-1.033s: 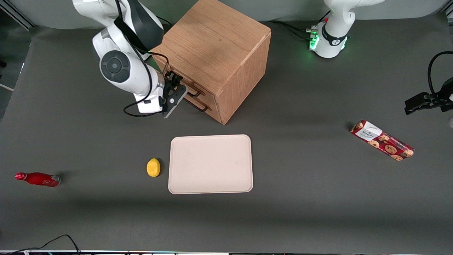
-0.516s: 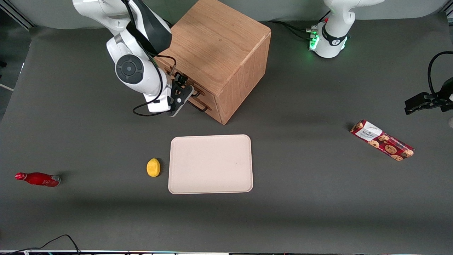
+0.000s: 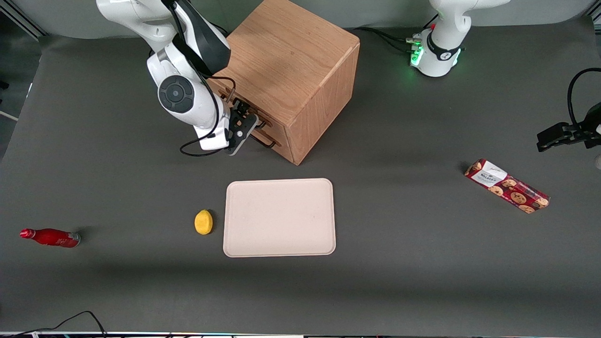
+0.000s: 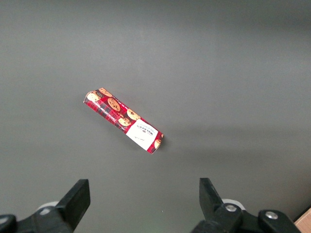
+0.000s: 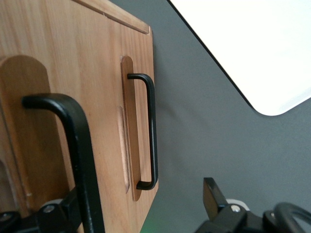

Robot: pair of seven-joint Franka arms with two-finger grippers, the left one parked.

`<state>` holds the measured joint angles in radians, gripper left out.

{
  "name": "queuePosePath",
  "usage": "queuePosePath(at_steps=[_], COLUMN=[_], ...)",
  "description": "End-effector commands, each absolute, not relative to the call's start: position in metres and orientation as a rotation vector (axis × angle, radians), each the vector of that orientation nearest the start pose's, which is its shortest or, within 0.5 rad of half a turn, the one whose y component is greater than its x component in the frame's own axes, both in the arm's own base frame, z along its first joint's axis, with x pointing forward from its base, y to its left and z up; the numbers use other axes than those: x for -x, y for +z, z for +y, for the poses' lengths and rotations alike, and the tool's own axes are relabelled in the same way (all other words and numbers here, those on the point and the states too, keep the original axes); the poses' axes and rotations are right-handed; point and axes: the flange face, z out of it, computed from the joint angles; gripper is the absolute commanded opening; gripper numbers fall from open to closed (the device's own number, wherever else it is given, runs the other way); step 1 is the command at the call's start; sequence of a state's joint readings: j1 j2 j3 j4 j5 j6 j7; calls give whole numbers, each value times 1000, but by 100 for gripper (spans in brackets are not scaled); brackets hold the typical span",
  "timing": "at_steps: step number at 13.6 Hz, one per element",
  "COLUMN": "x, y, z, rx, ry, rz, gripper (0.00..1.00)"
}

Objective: Open upper drawer

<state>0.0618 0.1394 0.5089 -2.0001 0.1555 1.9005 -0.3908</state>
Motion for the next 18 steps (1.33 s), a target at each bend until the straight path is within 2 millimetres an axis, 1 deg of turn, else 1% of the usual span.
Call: queuePosePath(at_steps=[1, 4, 7, 11, 13, 15, 17, 18], x=[-455, -460, -473, -484, -493, -499, -509, -511], y=[383, 383, 385, 385, 386, 387, 385, 386], z=[299, 293, 282, 264, 250, 247, 235, 233], rx=[2618, 2626, 2652, 2653, 2676, 2687, 2710, 2717], ry=[346, 337, 283, 267, 254, 210, 172, 163], rz=[-1304, -1287, -1247, -1244, -1216, -1205, -1172, -1179], gripper=[100, 100, 100, 100, 100, 100, 100, 100])
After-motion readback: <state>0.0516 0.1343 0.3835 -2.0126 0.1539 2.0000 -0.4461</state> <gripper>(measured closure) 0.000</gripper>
